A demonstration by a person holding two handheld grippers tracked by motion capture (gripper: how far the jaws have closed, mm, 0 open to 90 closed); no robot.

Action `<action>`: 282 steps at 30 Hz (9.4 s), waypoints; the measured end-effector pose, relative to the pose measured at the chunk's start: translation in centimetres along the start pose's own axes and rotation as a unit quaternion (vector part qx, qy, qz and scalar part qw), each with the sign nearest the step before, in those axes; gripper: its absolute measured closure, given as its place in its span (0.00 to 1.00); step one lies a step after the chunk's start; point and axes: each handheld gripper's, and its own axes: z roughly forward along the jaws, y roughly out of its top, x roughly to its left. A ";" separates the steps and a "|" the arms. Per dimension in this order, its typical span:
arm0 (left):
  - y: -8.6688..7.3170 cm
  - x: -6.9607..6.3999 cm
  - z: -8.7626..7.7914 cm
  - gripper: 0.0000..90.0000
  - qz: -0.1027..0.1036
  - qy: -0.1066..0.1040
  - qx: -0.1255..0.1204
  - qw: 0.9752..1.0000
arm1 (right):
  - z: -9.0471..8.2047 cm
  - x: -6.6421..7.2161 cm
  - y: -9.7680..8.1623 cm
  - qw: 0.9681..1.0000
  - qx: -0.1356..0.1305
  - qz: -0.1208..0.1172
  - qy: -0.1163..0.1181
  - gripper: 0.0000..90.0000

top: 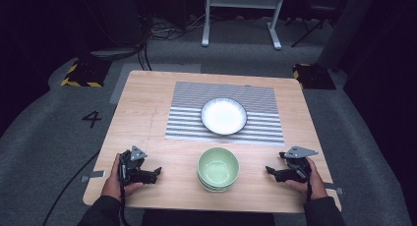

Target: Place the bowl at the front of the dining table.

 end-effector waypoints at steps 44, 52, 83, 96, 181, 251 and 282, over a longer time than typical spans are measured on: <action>0.0 0.0 0.0 0.00 0.000 0.000 0.000 1.000 | -2.6 2.7 2.4 0.996 -0.036 -0.058 0.053 0.26; 0.0 0.0 0.0 0.00 0.000 0.000 0.000 1.000 | -2.9 3.4 2.9 0.995 -0.046 -0.064 0.065 0.26; 0.0 0.0 0.0 0.00 0.000 0.000 0.000 1.000 | -3.3 6.4 5.0 0.988 -0.061 -0.099 0.097 0.26; 0.0 0.0 0.0 0.00 0.000 0.000 0.000 1.000 | -3.4 8.3 6.0 0.983 -0.064 -0.127 0.118 0.25; 0.0 0.0 0.0 0.00 0.000 0.000 0.000 1.000 | 0.6 14.6 12.0 0.914 0.020 -0.181 0.363 0.89; 0.0 0.0 0.0 0.00 0.001 0.000 0.000 1.000 | -3.8 12.3 14.9 0.935 -0.148 -0.130 0.294 0.92; 0.0 0.0 0.0 0.00 0.001 0.000 0.000 1.000 | -3.3 9.2 16.5 0.953 -0.165 -0.085 0.239 0.92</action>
